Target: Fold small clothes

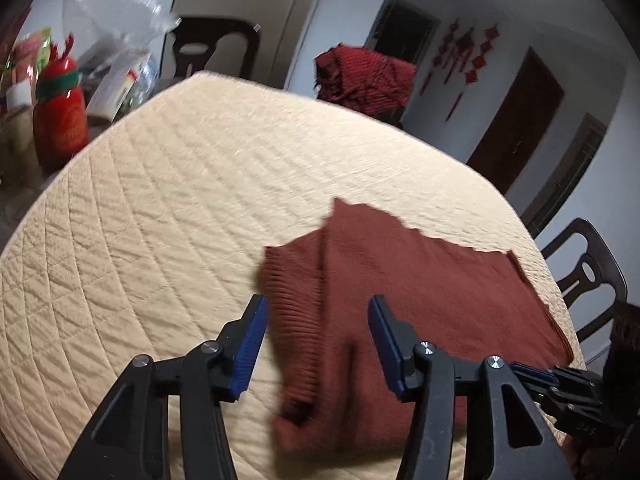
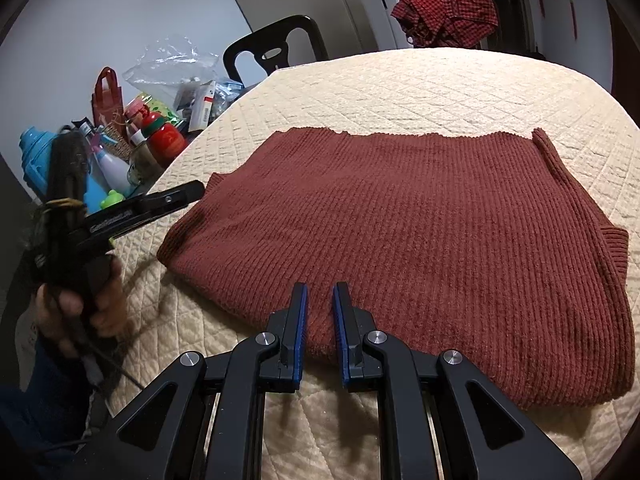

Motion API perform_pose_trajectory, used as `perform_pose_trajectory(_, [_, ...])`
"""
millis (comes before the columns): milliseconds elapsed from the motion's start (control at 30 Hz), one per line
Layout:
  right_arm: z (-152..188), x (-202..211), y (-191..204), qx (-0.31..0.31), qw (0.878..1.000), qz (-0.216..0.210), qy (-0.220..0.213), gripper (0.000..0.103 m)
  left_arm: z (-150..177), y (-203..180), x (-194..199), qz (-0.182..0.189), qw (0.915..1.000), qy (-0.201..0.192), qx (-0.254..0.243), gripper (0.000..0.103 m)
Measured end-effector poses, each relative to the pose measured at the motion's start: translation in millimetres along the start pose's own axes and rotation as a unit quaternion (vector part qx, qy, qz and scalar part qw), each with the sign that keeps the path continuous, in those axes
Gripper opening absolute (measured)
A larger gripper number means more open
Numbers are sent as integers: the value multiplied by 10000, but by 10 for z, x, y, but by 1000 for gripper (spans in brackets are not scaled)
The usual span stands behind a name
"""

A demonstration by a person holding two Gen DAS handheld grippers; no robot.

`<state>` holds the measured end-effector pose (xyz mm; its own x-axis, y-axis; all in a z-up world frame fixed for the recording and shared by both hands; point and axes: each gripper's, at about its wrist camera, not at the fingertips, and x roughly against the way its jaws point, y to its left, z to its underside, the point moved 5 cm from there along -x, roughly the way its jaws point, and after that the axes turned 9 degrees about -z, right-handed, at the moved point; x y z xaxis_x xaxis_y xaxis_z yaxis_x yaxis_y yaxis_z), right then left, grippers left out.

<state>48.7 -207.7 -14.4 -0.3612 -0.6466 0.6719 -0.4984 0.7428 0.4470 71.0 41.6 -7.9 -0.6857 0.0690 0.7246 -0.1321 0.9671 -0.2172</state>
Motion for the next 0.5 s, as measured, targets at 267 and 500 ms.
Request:
perform_pose_trajectory(267, [3,-10,-14,-18,10000,-46,-11,13,-108,55,-299,457,9983,248,272,59])
perform_pose_trajectory(500, [6,-1,-29,-30,10000,-65,-15,13,-21,-53,-255,911,9945,394,333,59])
